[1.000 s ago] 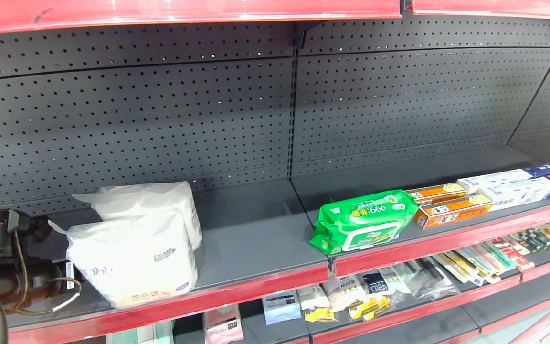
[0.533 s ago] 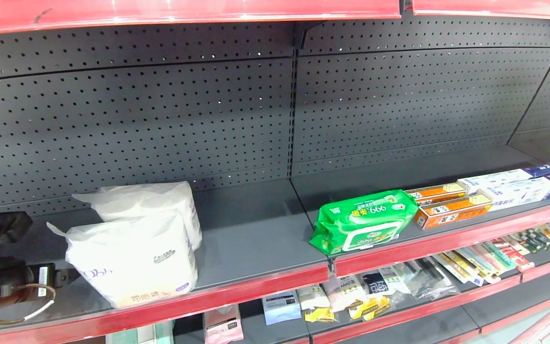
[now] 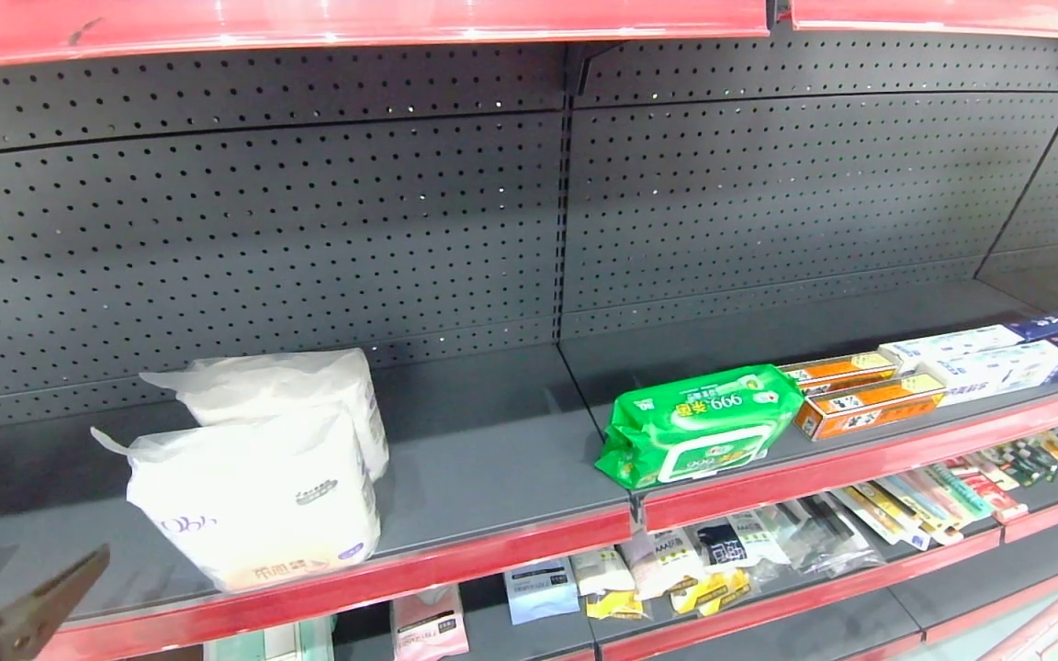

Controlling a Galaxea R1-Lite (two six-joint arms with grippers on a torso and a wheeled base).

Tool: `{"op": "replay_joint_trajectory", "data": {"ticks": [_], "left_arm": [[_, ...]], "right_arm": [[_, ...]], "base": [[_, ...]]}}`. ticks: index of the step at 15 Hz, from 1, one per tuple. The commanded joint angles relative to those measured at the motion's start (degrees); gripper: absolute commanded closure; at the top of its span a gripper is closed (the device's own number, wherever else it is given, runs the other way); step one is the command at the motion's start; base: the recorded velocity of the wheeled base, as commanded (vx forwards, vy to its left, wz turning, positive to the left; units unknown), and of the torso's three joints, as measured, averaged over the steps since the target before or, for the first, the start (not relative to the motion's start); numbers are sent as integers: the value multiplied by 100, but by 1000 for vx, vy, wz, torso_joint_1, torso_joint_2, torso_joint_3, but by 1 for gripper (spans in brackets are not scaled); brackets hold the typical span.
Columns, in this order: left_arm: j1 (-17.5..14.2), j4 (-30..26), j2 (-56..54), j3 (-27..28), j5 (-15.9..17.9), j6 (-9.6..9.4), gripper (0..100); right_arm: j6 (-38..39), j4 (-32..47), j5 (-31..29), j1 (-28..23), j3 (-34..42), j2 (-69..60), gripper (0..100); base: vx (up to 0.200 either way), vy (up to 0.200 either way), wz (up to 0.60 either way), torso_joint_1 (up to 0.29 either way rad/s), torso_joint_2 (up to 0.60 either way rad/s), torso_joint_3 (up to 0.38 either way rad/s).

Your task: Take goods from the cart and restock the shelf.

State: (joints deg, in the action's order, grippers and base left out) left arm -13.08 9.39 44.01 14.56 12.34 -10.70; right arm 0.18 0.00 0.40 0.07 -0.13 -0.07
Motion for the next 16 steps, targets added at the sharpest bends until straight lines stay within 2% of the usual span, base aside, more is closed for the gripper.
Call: {"op": "replay_joint_trajectory", "data": {"ticks": [1, 3, 5, 6, 7, 8, 10, 11, 12, 13, 14, 15, 16], "left_arm": [[394, -780, -2564, -682, 401, 367, 0], [420, -1238, -3610, -1051, 436, 376, 0], [420, -1018, -3856, -1324, 217, 508, 0], [412, -701, -3865, -1420, -531, 886, 0], [420, -631, -3865, -1456, -829, 1018, 0], [420, -587, -3865, -1456, -1295, 1334, 0], [420, -244, -3865, -1456, -1242, 1431, 0], [420, -236, -3865, -1456, -900, 1413, 0], [420, -227, -3865, -1456, -408, 1387, 0], [420, -262, -3865, -1456, -205, 1352, 0], [420, -587, -3865, -1456, -390, 1299, 0], [420, -613, -3865, -1456, -575, 1299, 0], [420, -578, -3865, -1456, -583, 1272, 0]], "right_arm": [[-1, 0, 4, 1, -4, 7, 0], [-1, 0, 4, 1, 5, 7, 0], [-1, 0, 4, 1, -4, 7, 0], [-1, 0, 4, 1, 5, 7, 0], [-1, 0, 4, 1, -4, 7, 0], [-1, 0, 4, 1, 5, 7, 0], [-36, 0, 13, 1, -4, 7, 0], [-36, 0, 13, 1, -4, 7, 0], [-36, 0, 13, 1, -4, 7, 0], [-45, 0, 13, 1, 5, 7, 0], [-45, 0, 13, 1, -4, 7, 0], [-45, 0, 13, 1, 5, 7, 0], [-45, 0, 13, 1, 5, 7, 0]], "base": [[0, 0, 0, 0, 0, 0], [0, 0, 0, 0, 0, 0], [0, 0, 0, 0, 0, 0], [0, 0, 0, 0, 0, 0], [0, 0, 0, 0, 0, 0], [0, 0, 0, 0, 0, 0], [0, 0, 0, 0, 0, 0], [0, 0, 0, 0, 0, 0], [0, 0, 0, 0, 0, 0], [0, 0, 0, 0, 0, 0], [0, 0, 0, 0, 0, 0], [0, 0, 0, 0, 0, 0], [0, 0, 0, 0, 0, 0]]}}
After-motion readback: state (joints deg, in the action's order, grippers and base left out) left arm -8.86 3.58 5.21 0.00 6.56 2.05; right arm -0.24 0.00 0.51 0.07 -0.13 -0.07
